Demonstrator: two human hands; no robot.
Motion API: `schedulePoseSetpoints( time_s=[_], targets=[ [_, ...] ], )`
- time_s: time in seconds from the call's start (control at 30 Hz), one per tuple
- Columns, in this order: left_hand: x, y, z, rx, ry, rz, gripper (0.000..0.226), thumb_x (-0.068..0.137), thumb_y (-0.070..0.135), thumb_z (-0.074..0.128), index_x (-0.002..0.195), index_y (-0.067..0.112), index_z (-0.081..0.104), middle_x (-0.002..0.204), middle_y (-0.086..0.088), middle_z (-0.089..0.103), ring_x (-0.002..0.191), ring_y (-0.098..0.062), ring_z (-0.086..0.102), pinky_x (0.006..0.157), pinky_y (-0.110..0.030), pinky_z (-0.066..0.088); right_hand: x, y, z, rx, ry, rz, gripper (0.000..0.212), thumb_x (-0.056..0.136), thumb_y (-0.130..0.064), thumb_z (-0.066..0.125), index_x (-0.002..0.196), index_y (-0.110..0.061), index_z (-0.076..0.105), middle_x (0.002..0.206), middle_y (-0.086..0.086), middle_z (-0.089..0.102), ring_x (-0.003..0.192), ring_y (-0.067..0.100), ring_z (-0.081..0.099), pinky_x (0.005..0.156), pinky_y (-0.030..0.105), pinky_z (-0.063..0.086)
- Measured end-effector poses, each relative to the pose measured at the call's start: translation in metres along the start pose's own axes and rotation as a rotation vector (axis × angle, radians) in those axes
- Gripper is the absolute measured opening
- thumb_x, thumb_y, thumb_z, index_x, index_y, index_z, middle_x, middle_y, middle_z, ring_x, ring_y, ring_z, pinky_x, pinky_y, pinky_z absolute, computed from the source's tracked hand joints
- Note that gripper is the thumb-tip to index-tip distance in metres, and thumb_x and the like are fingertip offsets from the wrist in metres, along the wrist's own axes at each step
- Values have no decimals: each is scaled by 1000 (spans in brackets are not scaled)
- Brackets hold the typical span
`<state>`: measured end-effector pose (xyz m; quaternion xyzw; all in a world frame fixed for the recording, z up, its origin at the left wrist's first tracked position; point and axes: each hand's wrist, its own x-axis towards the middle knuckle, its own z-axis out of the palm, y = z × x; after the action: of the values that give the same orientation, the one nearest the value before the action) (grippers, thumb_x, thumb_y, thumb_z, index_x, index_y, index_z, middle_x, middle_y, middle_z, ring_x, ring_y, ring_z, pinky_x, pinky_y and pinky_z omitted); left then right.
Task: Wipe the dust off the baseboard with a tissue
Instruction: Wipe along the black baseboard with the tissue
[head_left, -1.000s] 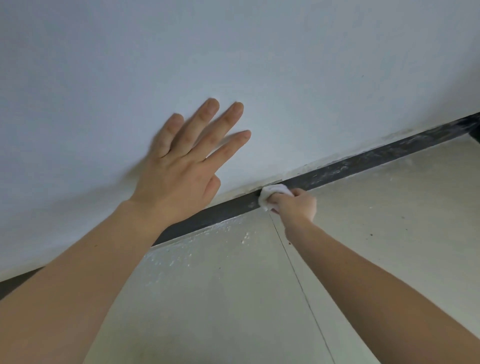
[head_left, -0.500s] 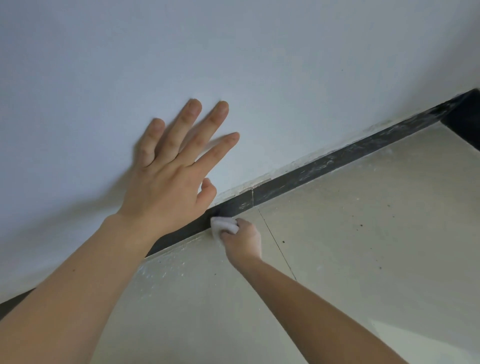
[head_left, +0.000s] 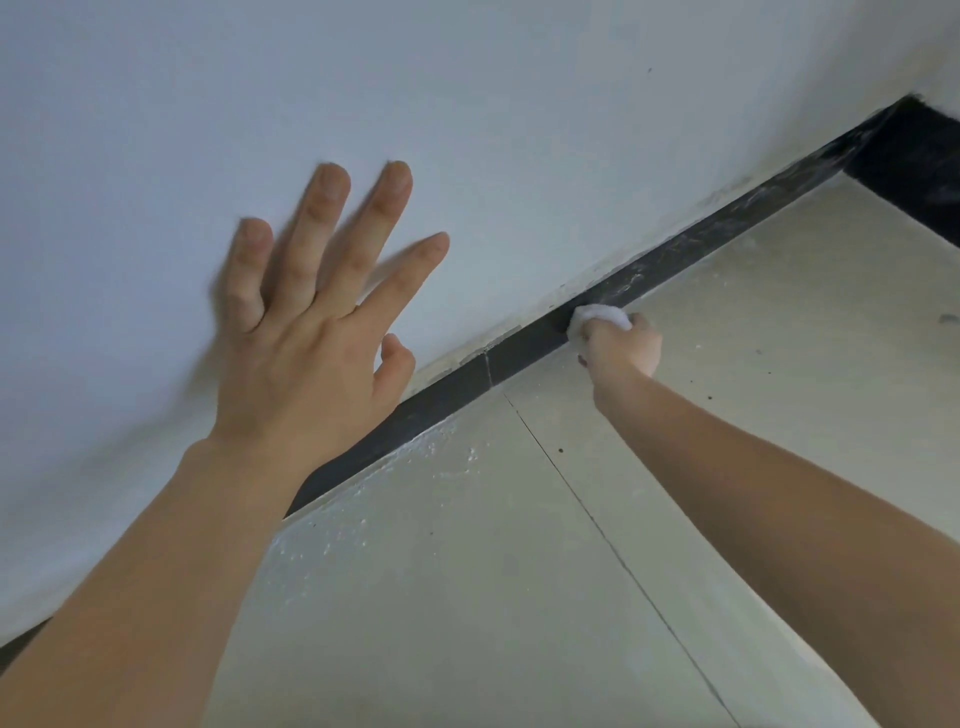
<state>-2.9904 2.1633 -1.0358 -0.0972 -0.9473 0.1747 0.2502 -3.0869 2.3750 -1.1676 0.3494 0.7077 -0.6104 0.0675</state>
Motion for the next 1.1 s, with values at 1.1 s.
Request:
schedulePoseSetpoints(
  time_s=[1.1],
  targets=[
    [12,41,16,-102,193,-207,81,80,13,34,155,30,8,157,5,-22,144,-14,-24,112,-40,-23,-89,4,30,-774,-498,-209,18,79,-19,57,65,-15,45,63,-2,50,53,13,45,48,22,36]
  ],
)
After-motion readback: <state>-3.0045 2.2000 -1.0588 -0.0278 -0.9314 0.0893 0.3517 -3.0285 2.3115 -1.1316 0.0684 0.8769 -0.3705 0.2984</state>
